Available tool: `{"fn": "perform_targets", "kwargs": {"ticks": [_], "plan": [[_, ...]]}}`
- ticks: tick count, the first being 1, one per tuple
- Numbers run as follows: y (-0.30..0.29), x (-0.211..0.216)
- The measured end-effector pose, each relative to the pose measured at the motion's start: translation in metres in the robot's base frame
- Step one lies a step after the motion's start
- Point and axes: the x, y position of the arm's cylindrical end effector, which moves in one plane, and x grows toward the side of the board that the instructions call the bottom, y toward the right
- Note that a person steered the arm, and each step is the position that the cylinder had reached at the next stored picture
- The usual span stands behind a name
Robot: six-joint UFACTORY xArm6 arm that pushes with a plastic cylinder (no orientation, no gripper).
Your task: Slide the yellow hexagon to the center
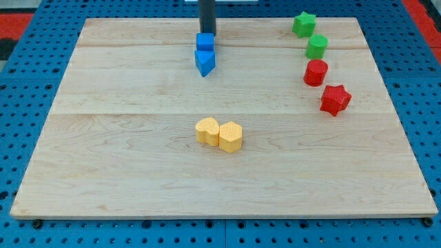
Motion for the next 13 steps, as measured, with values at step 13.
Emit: {"fn": "perform_targets", "kwargs": {"ticks": [13], "plan": [[0.063, 0.262]]}}
